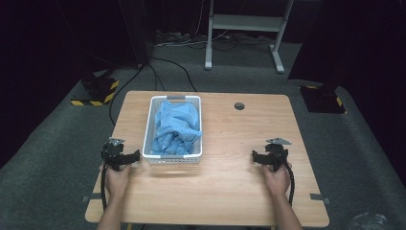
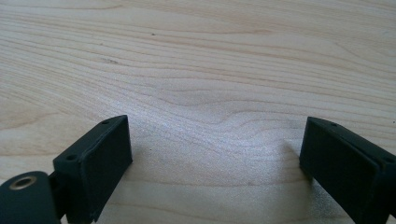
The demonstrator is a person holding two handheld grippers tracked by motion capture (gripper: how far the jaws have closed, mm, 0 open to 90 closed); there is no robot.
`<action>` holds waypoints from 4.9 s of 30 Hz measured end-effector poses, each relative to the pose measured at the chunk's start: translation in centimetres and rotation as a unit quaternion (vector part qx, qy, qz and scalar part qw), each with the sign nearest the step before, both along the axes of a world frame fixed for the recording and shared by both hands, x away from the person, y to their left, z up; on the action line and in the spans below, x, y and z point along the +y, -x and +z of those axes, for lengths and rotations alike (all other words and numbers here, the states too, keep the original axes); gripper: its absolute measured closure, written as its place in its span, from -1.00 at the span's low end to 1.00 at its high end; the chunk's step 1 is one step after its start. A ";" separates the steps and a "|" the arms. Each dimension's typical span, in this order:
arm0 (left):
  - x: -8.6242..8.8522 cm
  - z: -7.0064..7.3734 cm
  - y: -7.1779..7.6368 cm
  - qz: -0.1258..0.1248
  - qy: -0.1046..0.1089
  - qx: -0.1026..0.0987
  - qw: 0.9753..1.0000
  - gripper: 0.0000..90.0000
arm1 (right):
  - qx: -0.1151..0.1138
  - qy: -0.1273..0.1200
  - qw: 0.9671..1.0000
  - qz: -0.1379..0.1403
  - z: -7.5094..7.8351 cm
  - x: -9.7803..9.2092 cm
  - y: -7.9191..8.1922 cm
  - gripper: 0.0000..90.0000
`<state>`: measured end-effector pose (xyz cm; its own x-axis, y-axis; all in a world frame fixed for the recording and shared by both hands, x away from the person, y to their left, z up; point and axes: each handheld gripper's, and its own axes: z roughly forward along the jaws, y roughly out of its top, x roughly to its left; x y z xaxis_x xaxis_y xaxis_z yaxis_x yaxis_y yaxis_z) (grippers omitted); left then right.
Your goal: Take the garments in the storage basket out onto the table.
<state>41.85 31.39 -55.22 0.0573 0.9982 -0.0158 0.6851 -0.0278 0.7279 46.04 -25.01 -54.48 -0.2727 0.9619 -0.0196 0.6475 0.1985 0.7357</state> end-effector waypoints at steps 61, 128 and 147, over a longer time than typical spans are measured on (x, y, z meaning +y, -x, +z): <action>0.0 0.0 0.0 -0.003 0.001 -0.002 1.000 -0.84 | -0.036 -0.116 0.983 0.141 6.0 6.5 1.8 -0.87; 0.0 0.0 0.0 -0.004 0.001 -0.002 1.000 -0.84 | -0.042 -0.124 0.949 0.285 11.6 23.6 -3.1 -0.83; 0.0 0.0 0.0 -0.001 0.000 -0.002 1.000 -0.84 | 0.007 -0.075 0.956 0.283 8.6 28.9 -4.3 -0.70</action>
<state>41.82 31.40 -55.21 0.0600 0.9981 -0.0162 0.6824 -0.0292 0.7304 50.32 3.87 -45.86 -0.7496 0.6520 0.1138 0.4769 0.4129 0.7759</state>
